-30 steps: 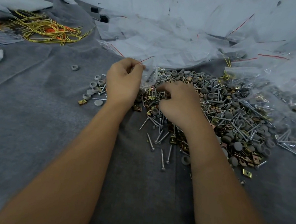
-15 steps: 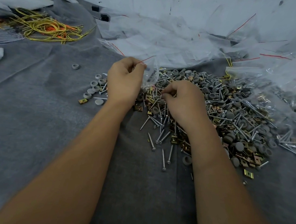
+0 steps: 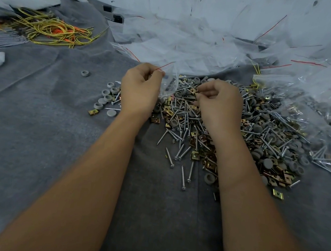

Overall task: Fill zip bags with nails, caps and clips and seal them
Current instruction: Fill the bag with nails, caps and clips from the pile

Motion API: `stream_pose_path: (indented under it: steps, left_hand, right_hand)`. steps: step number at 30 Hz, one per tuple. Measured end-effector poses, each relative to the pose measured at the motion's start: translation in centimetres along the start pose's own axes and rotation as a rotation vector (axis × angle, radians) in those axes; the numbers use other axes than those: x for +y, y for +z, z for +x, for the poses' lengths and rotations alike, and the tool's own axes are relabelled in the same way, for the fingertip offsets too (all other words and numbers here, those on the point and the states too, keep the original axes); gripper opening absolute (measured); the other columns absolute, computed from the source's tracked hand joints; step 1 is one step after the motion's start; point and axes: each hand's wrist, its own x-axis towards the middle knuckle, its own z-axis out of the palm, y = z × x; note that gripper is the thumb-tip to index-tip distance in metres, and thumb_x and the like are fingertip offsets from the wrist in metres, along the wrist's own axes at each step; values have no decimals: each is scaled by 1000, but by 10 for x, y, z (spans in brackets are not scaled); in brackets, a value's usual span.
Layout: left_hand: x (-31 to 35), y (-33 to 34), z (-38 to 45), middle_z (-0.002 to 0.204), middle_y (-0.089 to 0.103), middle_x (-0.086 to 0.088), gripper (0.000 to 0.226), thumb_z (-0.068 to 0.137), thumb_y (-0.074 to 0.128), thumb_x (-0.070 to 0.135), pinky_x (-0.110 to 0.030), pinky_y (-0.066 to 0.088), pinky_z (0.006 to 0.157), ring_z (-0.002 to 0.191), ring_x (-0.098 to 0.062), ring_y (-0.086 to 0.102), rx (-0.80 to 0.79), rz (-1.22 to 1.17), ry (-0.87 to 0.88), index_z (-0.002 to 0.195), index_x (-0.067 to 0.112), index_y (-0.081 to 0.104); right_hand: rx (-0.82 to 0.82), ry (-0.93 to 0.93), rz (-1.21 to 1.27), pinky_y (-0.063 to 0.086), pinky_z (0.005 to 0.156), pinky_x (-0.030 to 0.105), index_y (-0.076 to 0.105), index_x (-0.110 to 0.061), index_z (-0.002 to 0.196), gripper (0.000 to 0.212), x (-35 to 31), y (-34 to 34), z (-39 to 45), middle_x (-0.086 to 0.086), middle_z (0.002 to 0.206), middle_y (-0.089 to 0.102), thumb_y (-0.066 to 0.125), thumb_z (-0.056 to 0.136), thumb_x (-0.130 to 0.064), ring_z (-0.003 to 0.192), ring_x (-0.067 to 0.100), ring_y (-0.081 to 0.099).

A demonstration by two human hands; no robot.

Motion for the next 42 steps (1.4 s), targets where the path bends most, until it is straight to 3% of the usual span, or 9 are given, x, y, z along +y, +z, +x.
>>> stream_pose_path:
  steps: [5, 10, 14, 18, 21, 27, 31, 37, 42]
  left_hand:
    - [-1, 0, 0, 42, 38, 11, 18, 92, 56, 11, -21, 25, 43, 40, -3, 30, 0, 5, 8, 91, 3, 73]
    - [-1, 1, 0, 49, 40, 7, 19, 91, 56, 11, -20, 27, 44, 43, -3, 32, 6, 16, 25, 89, 3, 72]
    - [-2, 0, 1, 50, 40, 7, 19, 91, 56, 13, -21, 28, 46, 45, -5, 33, 2, 32, 33, 89, 3, 72]
    - [-3, 0, 0, 52, 44, 6, 19, 90, 57, 17, -24, 31, 50, 49, -8, 37, -20, 70, 69, 86, 7, 72]
    - [-3, 0, -3, 52, 49, 6, 18, 87, 57, 21, -28, 34, 53, 51, -10, 41, -52, 86, 102, 81, 13, 72]
    - [-3, 0, -4, 53, 51, 7, 17, 85, 55, 23, -29, 36, 54, 51, -10, 42, -88, 79, 105, 72, 25, 66]
    - [-4, 0, -2, 52, 48, 6, 17, 88, 56, 19, -28, 36, 54, 51, -10, 42, -64, 59, 93, 77, 17, 68]
    - [-1, 0, -1, 61, 51, 0, 16, 91, 53, 13, -19, 30, 49, 49, -2, 37, 77, -63, 125, 82, 18, 66]
    - [1, -1, -1, 62, 47, -2, 18, 91, 53, 14, -18, 28, 48, 49, -2, 35, 144, -87, 172, 81, 23, 64]
  right_hand:
    - [-108, -17, -203, 53, 77, 33, 69, -25, 85, 14, -6, -2, -7, -14, 80, 63, 59, 82, -16, 78, 9, 61]
    - [-252, -71, -473, 53, 83, 42, 75, -18, 80, 17, -7, -1, -10, 0, 74, 70, 62, 86, -27, 78, 24, 64]
    - [-103, -113, -218, 51, 89, 37, 78, -19, 89, 16, -6, -2, -5, 4, 89, 72, 64, 90, -26, 87, 20, 66]
    - [51, -106, 144, 43, 58, 16, 71, -15, 74, 17, -13, 1, -7, -7, 66, 63, 64, 89, -19, 61, -2, 53]
    - [-8, -80, 435, 47, 62, 13, 73, -20, 77, 13, -19, 4, -10, -10, 68, 66, 67, 87, -15, 64, -2, 56]
    - [-121, -38, 357, 50, 74, 12, 64, -17, 120, 33, -15, 15, -10, -6, 88, 72, 69, 87, -12, 84, 2, 67]
    - [-45, -21, 396, 49, 70, 10, 61, -24, 116, 28, -14, 11, -8, -5, 92, 71, 64, 90, -12, 83, 2, 65]
    - [-235, -3, -8, 47, 60, 15, 68, -34, 93, 36, -8, 5, -7, -9, 101, 68, 51, 83, -4, 74, 2, 60]
    - [-376, -136, -507, 46, 94, 42, 72, -28, 103, 26, -5, 10, -9, 0, 106, 65, 61, 81, -20, 108, 27, 53]
